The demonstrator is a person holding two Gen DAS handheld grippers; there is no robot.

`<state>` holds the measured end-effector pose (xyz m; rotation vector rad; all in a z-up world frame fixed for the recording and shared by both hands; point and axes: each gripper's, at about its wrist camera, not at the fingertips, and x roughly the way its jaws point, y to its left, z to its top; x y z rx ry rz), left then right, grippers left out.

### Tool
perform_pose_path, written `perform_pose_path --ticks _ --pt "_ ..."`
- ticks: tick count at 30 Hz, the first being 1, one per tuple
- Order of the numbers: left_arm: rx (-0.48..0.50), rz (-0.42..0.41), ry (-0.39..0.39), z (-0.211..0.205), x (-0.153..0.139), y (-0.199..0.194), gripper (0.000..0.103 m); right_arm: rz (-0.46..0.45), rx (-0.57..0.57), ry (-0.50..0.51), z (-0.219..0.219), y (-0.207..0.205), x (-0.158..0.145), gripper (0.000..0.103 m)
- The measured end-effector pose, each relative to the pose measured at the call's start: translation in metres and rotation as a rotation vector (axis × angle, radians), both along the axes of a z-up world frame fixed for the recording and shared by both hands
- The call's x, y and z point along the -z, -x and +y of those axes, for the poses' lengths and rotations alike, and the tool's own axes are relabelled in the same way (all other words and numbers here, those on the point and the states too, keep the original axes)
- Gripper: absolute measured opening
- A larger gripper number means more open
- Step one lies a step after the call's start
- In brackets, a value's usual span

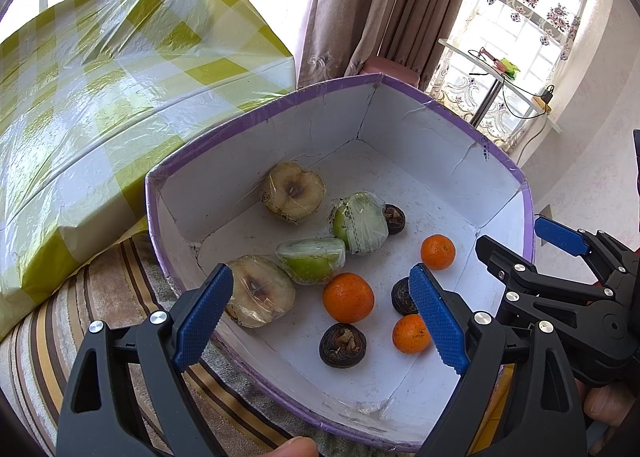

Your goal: Organize fruits

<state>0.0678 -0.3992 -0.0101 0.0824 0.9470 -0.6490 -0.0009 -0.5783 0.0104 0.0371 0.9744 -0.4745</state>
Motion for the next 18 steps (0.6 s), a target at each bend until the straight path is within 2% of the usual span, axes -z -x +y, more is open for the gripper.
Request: perform_pose_path --ticks 14,18 --pt "0.008 0.003 0.001 -0.0009 0.0010 -0.0005 0.087 0.002 0.004 -0.002 -0.0005 -0.0002 -0.0003 0.077" --pt "0.022 -0.004 0.047 0.0014 0.0003 -0.0018 0.087 0.004 0.013 0.000 -0.0030 0.0004 0.0004 0.077"
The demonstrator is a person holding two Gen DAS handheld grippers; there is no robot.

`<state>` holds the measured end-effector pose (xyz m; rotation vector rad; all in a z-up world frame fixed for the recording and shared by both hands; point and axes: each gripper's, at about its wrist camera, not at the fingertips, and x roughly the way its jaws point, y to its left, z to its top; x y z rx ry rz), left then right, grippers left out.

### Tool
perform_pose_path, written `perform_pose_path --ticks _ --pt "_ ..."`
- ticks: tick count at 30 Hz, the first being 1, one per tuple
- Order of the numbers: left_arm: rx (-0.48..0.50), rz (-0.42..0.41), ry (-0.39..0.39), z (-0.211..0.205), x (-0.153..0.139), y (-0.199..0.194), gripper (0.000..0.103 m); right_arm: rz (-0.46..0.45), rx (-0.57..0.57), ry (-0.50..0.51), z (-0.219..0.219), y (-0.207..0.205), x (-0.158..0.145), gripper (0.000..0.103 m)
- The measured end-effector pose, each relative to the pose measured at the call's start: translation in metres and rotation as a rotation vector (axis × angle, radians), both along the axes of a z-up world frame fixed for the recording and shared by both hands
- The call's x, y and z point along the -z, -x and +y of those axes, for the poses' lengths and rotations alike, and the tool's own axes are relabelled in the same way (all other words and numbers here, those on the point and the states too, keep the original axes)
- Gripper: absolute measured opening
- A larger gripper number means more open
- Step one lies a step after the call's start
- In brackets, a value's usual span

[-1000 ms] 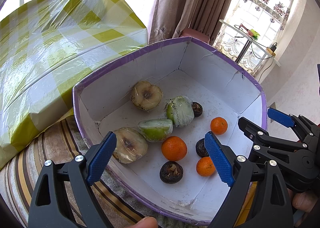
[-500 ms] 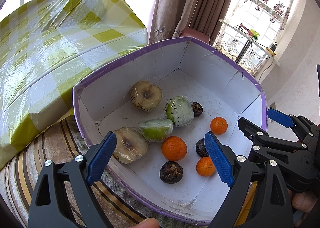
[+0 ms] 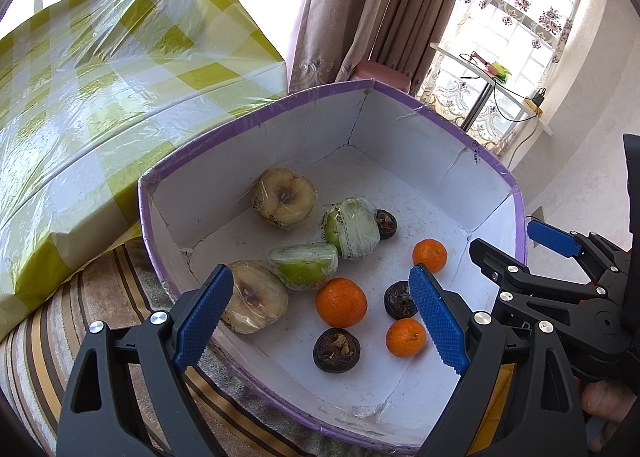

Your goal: Organize fruits

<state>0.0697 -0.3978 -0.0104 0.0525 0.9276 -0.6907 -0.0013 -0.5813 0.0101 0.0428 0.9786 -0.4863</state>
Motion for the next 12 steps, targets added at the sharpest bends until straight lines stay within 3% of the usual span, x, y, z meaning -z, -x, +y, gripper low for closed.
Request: perform_pose_path --ticks 3,5,7,9,12 --pt "-0.003 0.003 0.035 0.005 -0.005 -0.001 0.087 -0.004 0.015 0.001 -0.003 0.001 -0.001 0.077" --pt "0.001 -0.008 0.096 0.017 -0.021 0.003 0.087 -0.017 0.025 0.006 -0.003 0.001 -0.005 0.077" --pt "-0.037 -0.030 0.109 0.038 -0.040 0.007 0.087 -0.052 0.013 0.036 0.007 -0.001 -0.015 0.077" --pt "-0.120 -0.078 0.101 0.075 -0.058 0.014 0.087 -0.090 -0.045 0.049 0.029 -0.008 -0.029 0.079" --pt "-0.300 -0.100 0.092 0.158 -0.070 0.025 0.087 -0.161 -0.192 -0.057 0.081 -0.021 -0.047 0.093"
